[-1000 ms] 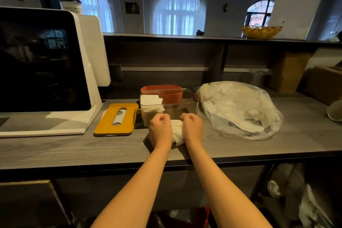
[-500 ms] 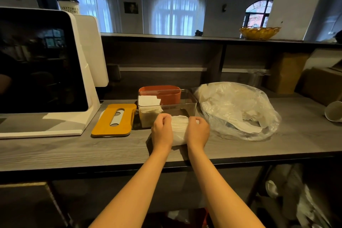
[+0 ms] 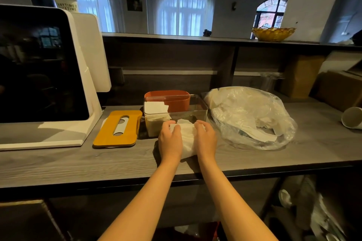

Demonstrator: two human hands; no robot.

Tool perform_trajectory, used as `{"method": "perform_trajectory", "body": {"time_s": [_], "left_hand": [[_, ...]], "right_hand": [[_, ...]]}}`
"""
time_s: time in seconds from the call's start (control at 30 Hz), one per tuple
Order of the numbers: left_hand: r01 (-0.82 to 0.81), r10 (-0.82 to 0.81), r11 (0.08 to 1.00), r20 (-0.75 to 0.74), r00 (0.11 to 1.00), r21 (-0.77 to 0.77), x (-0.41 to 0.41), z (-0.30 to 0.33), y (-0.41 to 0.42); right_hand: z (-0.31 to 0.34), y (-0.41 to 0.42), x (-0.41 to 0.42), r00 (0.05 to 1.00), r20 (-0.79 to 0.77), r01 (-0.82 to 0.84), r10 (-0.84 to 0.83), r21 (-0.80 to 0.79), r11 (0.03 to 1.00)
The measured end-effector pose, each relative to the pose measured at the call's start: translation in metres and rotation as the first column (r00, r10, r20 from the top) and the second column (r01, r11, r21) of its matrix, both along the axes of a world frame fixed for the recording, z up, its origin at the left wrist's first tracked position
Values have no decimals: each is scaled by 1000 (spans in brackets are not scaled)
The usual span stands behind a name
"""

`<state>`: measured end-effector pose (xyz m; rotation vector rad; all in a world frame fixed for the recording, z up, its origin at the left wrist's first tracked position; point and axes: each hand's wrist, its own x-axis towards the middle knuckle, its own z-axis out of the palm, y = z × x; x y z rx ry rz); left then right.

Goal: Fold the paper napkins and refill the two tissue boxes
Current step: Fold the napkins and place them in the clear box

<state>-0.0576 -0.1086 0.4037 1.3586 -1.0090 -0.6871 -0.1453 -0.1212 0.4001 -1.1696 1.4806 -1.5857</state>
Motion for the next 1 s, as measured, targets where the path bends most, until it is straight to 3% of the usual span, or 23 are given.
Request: {"method": "perform_trajectory", "body": {"time_s": [0.13,0.23,0.37,0.43,0.5,0.7,0.87,1.0], "left_hand": [[-22,20,1000,-62,998,-22,1,0,1],[9,-9,1000,-54,999,-9,1,-1,0],[-20,20,1000,-109,994,5,3,0,-1],[20,-22,1000,-147,989,-15,3,2,1],[61,-62,998,-112,992,-9,2,3,3],[50,-53,998,141,989,22,8,7,-6],[-116,113,993,230,967,3,26,30,-2],[-306,306,950,340,889,-55,45,58,1]], "right_hand": [[1,1,-4,991,107,81,-81,3,997],[4,2,-1,997,76,-16,18,-21,1000],[0,1,-3,989,121,81,-82,13,997],[3,1,-2,995,99,22,-23,17,1000],[3,0,1,998,9,-61,60,24,998],[7,3,3,999,-34,38,-36,47,998],[23,25,9,967,48,-243,249,-105,964],[13,35,15,885,-110,-465,452,-261,846]]}}
